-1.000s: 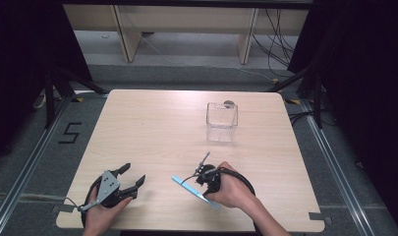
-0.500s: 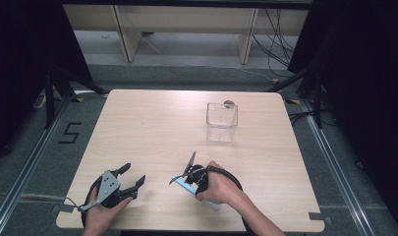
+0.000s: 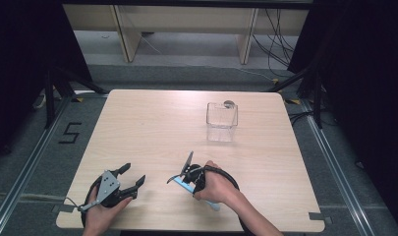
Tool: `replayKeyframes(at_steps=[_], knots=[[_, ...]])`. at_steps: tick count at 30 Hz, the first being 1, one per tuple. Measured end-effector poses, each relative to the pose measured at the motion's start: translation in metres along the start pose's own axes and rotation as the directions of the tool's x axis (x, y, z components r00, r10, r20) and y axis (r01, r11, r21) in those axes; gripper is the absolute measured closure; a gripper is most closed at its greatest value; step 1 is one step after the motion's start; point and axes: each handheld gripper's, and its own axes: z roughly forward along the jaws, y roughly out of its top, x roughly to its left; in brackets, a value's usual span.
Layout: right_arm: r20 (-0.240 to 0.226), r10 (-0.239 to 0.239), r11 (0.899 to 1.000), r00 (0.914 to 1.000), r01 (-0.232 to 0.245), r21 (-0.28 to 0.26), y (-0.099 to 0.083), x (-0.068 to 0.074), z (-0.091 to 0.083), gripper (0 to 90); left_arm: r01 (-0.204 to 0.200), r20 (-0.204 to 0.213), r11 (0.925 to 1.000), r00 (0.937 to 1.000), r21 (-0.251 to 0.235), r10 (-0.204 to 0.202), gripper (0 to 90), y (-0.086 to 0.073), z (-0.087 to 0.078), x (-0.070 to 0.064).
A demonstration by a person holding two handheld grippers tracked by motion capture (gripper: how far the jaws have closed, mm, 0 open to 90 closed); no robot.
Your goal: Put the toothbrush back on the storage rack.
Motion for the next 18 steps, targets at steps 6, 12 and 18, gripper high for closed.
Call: replayKeyframes(at_steps=[6,12,18], knots=[[0.003,-0.015,1.0,0.9999,0.015,0.005,0.0021,0.0008,0.0003,68.8,0.0,0.001,1.0,1.0,0.001,0.0,30.6,0.0,0.0001,0.0],[0.016,-0.013,1.0,0.9998,0.013,0.013,0.0038,0.0011,0.0005,69.4,-0.003,0.002,1.0,1.0,0.002,0.003,30.6,0.0001,0.0001,0.0],[0.046,-0.017,0.999,0.9988,0.015,0.045,0.0108,0.0069,0.0014,72.5,-0.002,0.002,1.0,1.0,0.002,0.002,30.6,0.0001,0.0001,0.0001]])
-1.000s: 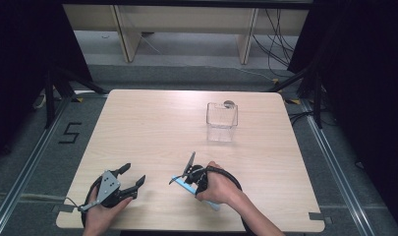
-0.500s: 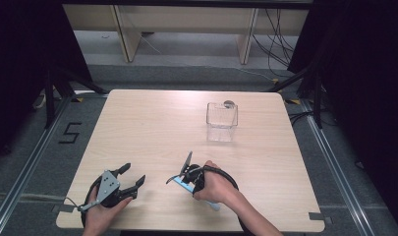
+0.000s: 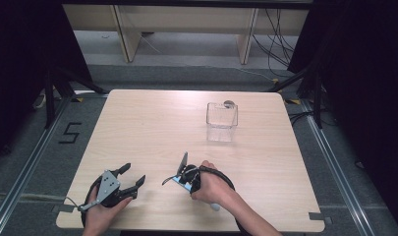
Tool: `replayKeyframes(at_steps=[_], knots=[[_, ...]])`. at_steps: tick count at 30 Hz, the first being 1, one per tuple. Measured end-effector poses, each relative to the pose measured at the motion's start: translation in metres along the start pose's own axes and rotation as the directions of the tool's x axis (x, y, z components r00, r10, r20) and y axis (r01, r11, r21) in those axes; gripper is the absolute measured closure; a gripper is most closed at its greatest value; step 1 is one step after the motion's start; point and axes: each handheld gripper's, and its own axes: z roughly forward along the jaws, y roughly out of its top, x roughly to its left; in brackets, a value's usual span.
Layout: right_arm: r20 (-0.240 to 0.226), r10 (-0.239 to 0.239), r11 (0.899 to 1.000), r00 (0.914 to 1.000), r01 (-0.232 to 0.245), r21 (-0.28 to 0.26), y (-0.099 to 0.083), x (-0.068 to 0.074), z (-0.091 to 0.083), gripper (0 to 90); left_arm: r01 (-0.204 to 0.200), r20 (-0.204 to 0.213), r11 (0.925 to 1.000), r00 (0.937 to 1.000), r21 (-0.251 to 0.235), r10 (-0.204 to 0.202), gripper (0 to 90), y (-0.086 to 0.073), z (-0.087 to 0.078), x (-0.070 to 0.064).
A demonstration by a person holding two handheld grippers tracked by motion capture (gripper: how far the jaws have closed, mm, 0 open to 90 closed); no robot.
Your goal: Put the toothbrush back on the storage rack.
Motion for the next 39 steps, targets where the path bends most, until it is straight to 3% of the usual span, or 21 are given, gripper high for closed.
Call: replayKeyframes(at_steps=[5,11,14,20,22,23,25,26,27,28,29,30,32,33,34,35,36,38,39], knots=[[-0.007,-0.018,1.0,0.9998,0.018,0.025,0.004,0.002,0.0,78.5,-0.003,-0.002,1.0,1.0,0.01,0.003,30.6,0.0,-0.002,0.0],[-0.024,-0.057,0.998,0.9981,0.058,0.013,0.003,0.0,0.0,79.2,-0.013,0.005,0.9998,0.9999,0.016,0.013,30.6,0.001,-0.002,0.0],[-0.035,-0.082,0.997,0.9961,0.081,-0.007,0.0,-0.003,0.0,79.3,-0.028,0.023,0.9994,0.9994,0.021,0.027,31.2,0.001,-0.001,-0.001],[-0.038,-0.07,0.997,0.9968,0.069,-0.03,-0.006,-0.007,-0.001,79.4,-0.043,0.086,0.9986,0.9955,0.032,0.04,31.5,0.005,0.0,-0.007],[-0.056,-0.082,0.995,0.9951,0.079,-0.054,-0.011,-0.01,-0.005,79.4,-0.055,0.135,0.9982,0.9896,0.026,0.051,31.5,0.01,0.002,-0.012],[-0.056,-0.082,0.995,0.9951,0.079,-0.054,-0.011,-0.01,-0.005,79.4,-0.055,0.135,0.9982,0.9896,0.026,0.051,31.5,0.01,0.002,-0.012],[-0.063,-0.087,0.995,0.9942,0.084,-0.056,-0.014,-0.01,-0.009,79.4,-0.061,0.192,0.9978,0.9799,0.027,0.055,31.3,0.013,0.004,-0.017],[-0.075,-0.122,0.991,0.9897,0.117,-0.072,-0.017,-0.012,-0.012,79.4,-0.063,0.213,0.9975,0.9755,0.03,0.056,31.1,0.015,0.004,-0.019],[-0.075,-0.122,0.991,0.9897,0.117,-0.072,-0.017,-0.012,-0.012,79.4,-0.068,0.24,0.9972,0.9689,0.031,0.058,31.1,0.016,0.005,-0.022],[-0.095,-0.13,0.989,0.987,0.123,-0.076,-0.02,-0.011,-0.017,79.4,-0.076,0.303,0.9968,0.9509,0.026,0.064,30.6,0.018,0.008,-0.027],[-0.095,-0.13,0.989,0.987,0.123,-0.076,-0.02,-0.011,-0.017,79.4,-0.076,0.303,0.9968,0.9509,0.026,0.064,30.4,0.018,0.008,-0.027],[-0.111,-0.151,0.986,0.9824,0.142,-0.084,-0.023,-0.012,-0.02,79.4,-0.091,0.322,0.995,0.9438,0.041,0.074,30.1,0.02,0.008,-0.03],[-0.106,-0.16,0.985,0.9814,0.152,-0.081,-0.024,-0.011,-0.022,79.4,-0.109,0.374,0.9931,0.9236,0.045,0.084,29.9,0.021,0.012,-0.035],[-0.108,-0.19,0.98,0.9759,0.181,-0.082,-0.024,-0.013,-0.023,79.4,-0.112,0.399,0.9928,0.913,0.042,0.086,29.9,0.021,0.014,-0.037],[-0.11,-0.175,0.983,0.9784,0.167,-0.074,-0.027,-0.011,-0.026,79.4,-0.13,0.449,0.9895,0.8893,0.063,0.088,29.5,0.023,0.019,-0.041],[-0.11,-0.175,0.983,0.9784,0.167,-0.074,-0.027,-0.011,-0.026,79.4,-0.13,0.449,0.9895,0.8893,0.063,0.088,29.4,0.023,0.019,-0.041],[-0.107,-0.183,0.982,0.9773,0.176,-0.071,-0.028,-0.011,-0.028,79.4,-0.15,0.483,0.9857,0.8704,0.076,0.095,29.4,0.023,0.022,-0.042],[-0.111,-0.188,0.981,0.9758,0.181,-0.075,-0.029,-0.01,-0.03,79.4,-0.184,0.497,0.9789,0.86,0.089,0.117,29.4,0.024,0.025,-0.044],[-0.105,-0.219,0.975,0.9701,0.213,-0.07,-0.029,-0.011,-0.032,79.4,-0.187,0.508,0.9788,0.8528,0.084,0.119,29.5,0.024,0.028,-0.045]])
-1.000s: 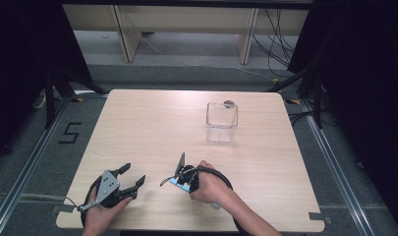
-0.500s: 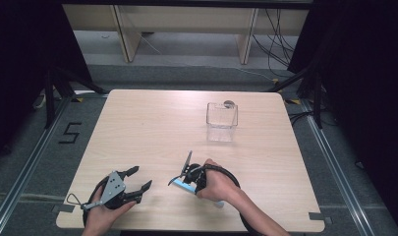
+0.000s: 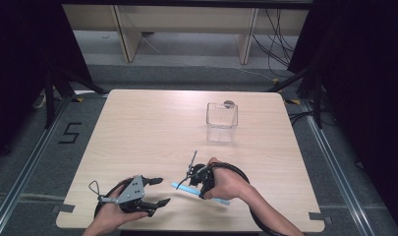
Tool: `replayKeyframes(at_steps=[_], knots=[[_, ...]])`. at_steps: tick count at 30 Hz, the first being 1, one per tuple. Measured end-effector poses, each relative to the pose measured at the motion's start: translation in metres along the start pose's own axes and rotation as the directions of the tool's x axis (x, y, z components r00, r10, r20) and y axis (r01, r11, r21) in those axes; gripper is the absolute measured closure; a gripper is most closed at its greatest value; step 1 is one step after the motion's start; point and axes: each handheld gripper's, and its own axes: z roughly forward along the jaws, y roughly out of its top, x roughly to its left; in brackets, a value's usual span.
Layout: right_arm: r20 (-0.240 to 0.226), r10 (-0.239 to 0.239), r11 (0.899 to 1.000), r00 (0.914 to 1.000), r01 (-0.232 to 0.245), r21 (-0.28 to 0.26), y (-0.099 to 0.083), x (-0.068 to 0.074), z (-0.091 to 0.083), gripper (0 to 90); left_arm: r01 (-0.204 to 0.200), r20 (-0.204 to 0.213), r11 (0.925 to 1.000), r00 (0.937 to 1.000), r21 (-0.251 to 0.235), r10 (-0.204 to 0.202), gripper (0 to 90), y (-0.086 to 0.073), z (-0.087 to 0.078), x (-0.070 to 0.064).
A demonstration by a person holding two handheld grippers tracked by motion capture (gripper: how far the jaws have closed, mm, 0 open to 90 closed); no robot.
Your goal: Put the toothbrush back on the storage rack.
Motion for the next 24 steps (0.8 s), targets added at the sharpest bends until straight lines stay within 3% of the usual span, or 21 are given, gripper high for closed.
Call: replayKeyframes(at_steps=[2,9,16,20,24], knots=[[-0.005,0.0,1.0,1.0,0.0,-0.002,-0.001,0.002,-0.003,79.4,-0.008,0.013,0.9999,0.9999,0.015,0.008,30.0,0.002,0.003,0.001],[-0.02,-0.08,0.997,0.9966,0.08,-0.013,-0.001,0.004,-0.015,79.4,-0.021,0.073,0.9996,0.9971,0.019,0.019,34.2,0.007,0.01,0.005],[-0.044,-0.09,0.996,0.995,0.089,-0.023,0.0,0.004,-0.019,79.4,0.011,0.119,0.9999,0.9928,0.012,-0.013,38.3,0.007,0.016,0.003],[-0.051,-0.134,0.991,0.9897,0.133,-0.021,0.002,0.006,-0.017,79.4,0.03,0.154,0.9995,0.9877,-0.008,-0.028,40.7,0.008,0.02,0.004],[-0.057,-0.162,0.987,0.9852,0.161,-0.024,0.005,0.008,-0.017,79.4,0.012,0.198,0.9999,0.9802,-0.011,-0.01,46.8,0.01,0.023,0.002]])
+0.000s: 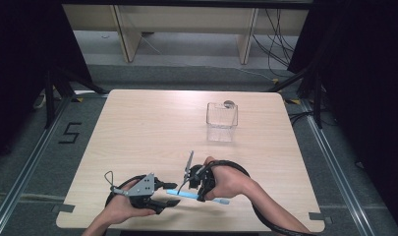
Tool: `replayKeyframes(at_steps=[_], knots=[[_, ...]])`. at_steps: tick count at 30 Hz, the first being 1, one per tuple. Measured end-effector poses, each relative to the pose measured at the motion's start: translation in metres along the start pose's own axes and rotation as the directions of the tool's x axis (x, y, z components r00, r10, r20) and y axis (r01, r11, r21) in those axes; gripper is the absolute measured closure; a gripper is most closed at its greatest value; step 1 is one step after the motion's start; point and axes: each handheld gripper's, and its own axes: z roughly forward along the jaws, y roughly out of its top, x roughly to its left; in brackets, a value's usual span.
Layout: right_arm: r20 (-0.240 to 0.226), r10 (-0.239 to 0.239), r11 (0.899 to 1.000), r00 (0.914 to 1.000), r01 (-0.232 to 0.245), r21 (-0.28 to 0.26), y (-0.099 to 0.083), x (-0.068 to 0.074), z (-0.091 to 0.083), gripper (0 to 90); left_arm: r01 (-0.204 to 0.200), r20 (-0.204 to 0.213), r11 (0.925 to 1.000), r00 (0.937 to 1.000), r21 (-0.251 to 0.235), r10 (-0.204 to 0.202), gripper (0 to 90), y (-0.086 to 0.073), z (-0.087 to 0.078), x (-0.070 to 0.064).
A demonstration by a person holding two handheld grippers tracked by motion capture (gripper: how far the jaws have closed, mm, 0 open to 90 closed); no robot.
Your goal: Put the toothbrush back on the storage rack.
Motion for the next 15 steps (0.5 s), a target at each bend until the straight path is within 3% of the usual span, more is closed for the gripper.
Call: replayKeyframes(at_steps=[3,5,11,15], knots=[[0.01,-0.041,0.999,0.9991,0.041,-0.012,0.001,-0.0015,0.0,79.4,-0.014,0.005,0.9999,0.9999,-0.003,0.014,50.9,0.0006,0.0013,-0.0006],[-0.008,-0.017,1.0,0.9998,0.017,0.0,0.0022,0.0019,-0.0019,79.4,-0.02,0.027,0.9997,0.9994,-0.011,0.02,56.5,-0.0001,0.0032,0.0001],[-0.008,-0.04,0.999,0.9991,0.04,0.003,0.0039,0.0029,-0.0024,79.4,-0.053,0.035,0.9986,0.998,0.003,0.053,64.0,-0.001,0.0055,0.0005],[-0.012,-0.04,0.999,0.9991,0.04,0.003,0.0051,0.0045,-0.002,79.4,-0.038,0.055,0.9991,0.9977,-0.021,0.039,69.5,-0.0015,0.0058,0.0015]])
